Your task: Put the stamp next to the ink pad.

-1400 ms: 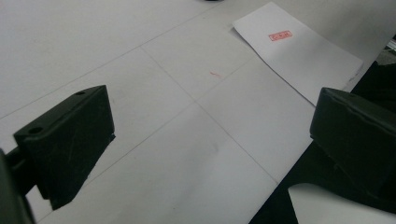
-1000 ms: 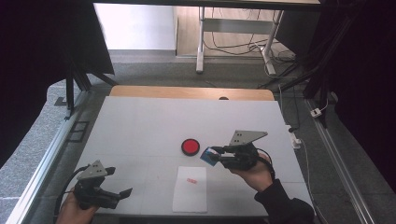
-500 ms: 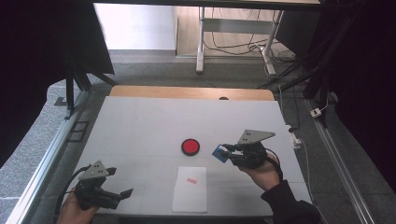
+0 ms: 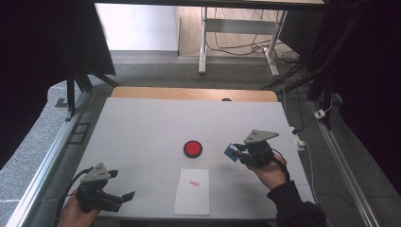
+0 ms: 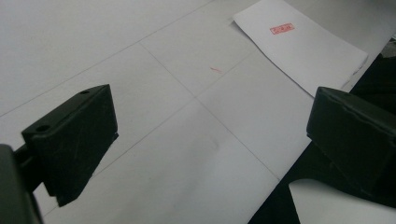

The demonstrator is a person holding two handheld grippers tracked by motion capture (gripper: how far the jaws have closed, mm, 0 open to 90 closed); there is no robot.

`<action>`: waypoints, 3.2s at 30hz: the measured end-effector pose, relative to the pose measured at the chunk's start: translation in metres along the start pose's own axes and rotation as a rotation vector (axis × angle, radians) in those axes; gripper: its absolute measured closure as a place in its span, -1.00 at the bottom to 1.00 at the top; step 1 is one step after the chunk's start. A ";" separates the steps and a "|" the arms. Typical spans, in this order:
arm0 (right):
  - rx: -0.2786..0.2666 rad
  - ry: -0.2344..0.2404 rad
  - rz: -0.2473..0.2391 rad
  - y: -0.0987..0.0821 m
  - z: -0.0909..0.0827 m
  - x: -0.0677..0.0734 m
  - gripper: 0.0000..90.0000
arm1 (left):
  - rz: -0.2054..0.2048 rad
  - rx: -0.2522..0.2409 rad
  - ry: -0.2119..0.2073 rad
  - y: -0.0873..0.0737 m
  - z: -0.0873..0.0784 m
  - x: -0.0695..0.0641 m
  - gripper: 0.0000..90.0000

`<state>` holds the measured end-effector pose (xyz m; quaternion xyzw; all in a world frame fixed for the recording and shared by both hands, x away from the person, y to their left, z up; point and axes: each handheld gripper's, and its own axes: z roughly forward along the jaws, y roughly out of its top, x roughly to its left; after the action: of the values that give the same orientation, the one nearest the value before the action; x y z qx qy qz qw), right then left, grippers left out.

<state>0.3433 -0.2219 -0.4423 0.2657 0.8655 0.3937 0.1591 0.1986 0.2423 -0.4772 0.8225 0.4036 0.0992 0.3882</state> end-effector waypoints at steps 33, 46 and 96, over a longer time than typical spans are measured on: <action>0.140 -0.041 0.046 -0.023 0.033 -0.022 0.58 | 0.002 0.011 0.000 0.001 0.001 0.000 -0.94; 0.163 -0.036 0.062 -0.026 0.037 -0.023 0.46 | 0.001 0.011 0.000 0.001 0.002 0.000 -0.94; 0.050 0.022 0.177 -0.013 0.003 0.008 -0.89 | -0.004 0.010 0.003 0.000 0.001 0.000 -0.95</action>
<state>0.3343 -0.2227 -0.4547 0.3406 0.8500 0.3873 0.1073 0.1995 0.2420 -0.4778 0.8234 0.4065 0.0976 0.3837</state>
